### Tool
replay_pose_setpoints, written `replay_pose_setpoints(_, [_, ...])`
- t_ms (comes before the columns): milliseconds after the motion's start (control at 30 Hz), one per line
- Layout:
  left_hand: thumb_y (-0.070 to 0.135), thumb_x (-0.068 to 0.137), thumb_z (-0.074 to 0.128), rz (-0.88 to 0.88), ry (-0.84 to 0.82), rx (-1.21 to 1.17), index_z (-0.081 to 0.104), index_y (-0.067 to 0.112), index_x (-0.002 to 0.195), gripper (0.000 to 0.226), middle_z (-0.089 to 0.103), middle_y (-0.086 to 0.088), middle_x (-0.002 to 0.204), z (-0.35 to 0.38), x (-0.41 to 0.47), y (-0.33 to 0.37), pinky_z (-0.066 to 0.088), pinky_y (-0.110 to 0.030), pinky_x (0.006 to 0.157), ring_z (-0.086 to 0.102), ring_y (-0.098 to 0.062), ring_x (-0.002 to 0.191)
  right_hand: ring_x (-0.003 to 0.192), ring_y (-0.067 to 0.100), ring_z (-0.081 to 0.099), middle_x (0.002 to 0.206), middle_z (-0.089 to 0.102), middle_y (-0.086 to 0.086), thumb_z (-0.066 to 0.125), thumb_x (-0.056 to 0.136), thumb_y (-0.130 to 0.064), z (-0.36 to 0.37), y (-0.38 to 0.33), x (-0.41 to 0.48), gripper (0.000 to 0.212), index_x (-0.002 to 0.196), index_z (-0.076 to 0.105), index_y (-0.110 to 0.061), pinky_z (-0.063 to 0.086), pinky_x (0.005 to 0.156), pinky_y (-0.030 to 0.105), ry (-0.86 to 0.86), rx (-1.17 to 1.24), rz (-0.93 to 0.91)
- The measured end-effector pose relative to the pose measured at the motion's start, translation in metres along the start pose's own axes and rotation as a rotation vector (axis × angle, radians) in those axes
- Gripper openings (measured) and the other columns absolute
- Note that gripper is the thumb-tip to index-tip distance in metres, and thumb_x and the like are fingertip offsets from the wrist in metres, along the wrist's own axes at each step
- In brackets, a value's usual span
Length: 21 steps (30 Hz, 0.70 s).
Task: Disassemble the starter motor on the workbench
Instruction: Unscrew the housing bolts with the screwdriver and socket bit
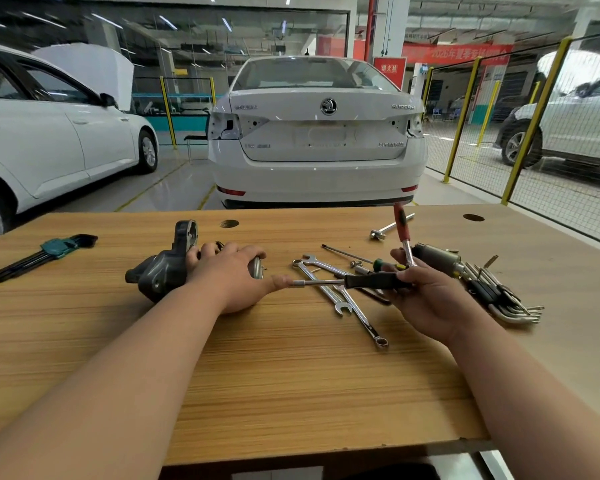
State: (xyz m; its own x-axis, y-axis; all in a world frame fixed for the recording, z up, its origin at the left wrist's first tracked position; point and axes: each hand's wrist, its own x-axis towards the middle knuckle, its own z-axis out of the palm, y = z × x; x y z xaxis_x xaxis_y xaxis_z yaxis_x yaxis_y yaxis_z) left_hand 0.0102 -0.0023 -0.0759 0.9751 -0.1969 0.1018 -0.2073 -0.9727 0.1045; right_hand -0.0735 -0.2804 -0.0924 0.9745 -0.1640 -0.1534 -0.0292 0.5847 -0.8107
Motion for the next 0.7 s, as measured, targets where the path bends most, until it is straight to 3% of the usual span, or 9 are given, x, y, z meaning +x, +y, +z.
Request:
replay_pose_setpoints(100, [0.096, 0.06, 0.026, 0.01, -0.018, 0.023, 0.034, 0.054, 0.132, 0.084, 0.037, 0.005, 0.145, -0.002, 0.002, 0.0, 0.007, -0.052, 0.11, 0.022, -0.032, 0.134, 0.082, 0.022, 0.074, 0.096, 0.068, 0.014, 0.047, 0.095, -0.001, 0.002, 0.003, 0.003, 0.016, 0.108, 0.057, -0.004, 0.053, 0.079, 0.035, 0.026, 0.034, 0.012])
replay_pose_setpoints(167, [0.095, 0.061, 0.03, 0.016, -0.053, 0.02, 0.034, 0.054, 0.131, 0.081, 0.037, 0.005, 0.145, -0.004, 0.002, -0.001, 0.007, -0.052, 0.11, 0.022, -0.032, 0.134, 0.079, 0.025, 0.075, 0.097, 0.073, 0.017, 0.053, 0.097, -0.012, 0.003, 0.005, 0.004, 0.015, 0.111, 0.056, -0.007, 0.054, 0.07, 0.036, 0.057, -0.15, 0.009])
replay_pose_setpoints(333, [0.095, 0.059, 0.036, 0.014, -0.074, -0.019, 0.037, 0.055, 0.129, 0.081, 0.04, 0.005, 0.142, -0.008, 0.002, -0.003, 0.009, -0.051, 0.108, 0.023, -0.031, 0.133, 0.049, 0.017, 0.063, 0.095, 0.068, 0.015, 0.048, 0.1, -0.042, 0.002, 0.009, 0.009, 0.032, 0.109, 0.061, -0.014, 0.048, 0.046, 0.03, 0.158, -0.513, -0.038])
replay_pose_setpoints(467, [0.096, 0.051, 0.032, 0.013, -0.057, -0.009, 0.038, 0.054, 0.128, 0.088, 0.042, 0.005, 0.138, -0.008, 0.001, 0.0, 0.014, -0.049, 0.106, 0.027, -0.03, 0.129, 0.047, 0.019, 0.061, 0.066, 0.07, 0.01, 0.049, 0.097, -0.055, 0.002, 0.01, 0.012, 0.044, 0.103, 0.063, -0.015, 0.047, 0.049, 0.032, 0.205, -0.628, -0.053])
replay_pose_setpoints(600, [0.096, 0.049, 0.029, 0.011, -0.069, 0.014, 0.036, 0.053, 0.13, 0.092, 0.041, 0.003, 0.138, -0.01, 0.0, 0.003, 0.016, -0.049, 0.105, 0.028, -0.03, 0.127, 0.036, 0.015, 0.049, 0.053, 0.064, 0.007, 0.047, 0.099, -0.05, 0.002, 0.009, 0.009, 0.04, 0.1, 0.064, -0.014, 0.039, 0.04, 0.023, 0.205, -0.667, -0.092])
replay_pose_setpoints(700, [0.094, 0.054, 0.031, 0.014, -0.067, 0.038, 0.035, 0.051, 0.131, 0.088, 0.04, 0.003, 0.14, -0.01, -0.001, 0.004, 0.017, -0.049, 0.106, 0.028, -0.031, 0.127, 0.035, 0.015, 0.038, 0.055, 0.062, 0.009, 0.049, 0.099, -0.041, 0.002, 0.009, 0.008, 0.034, 0.1, 0.063, -0.009, 0.03, 0.036, 0.023, 0.171, -0.638, -0.108])
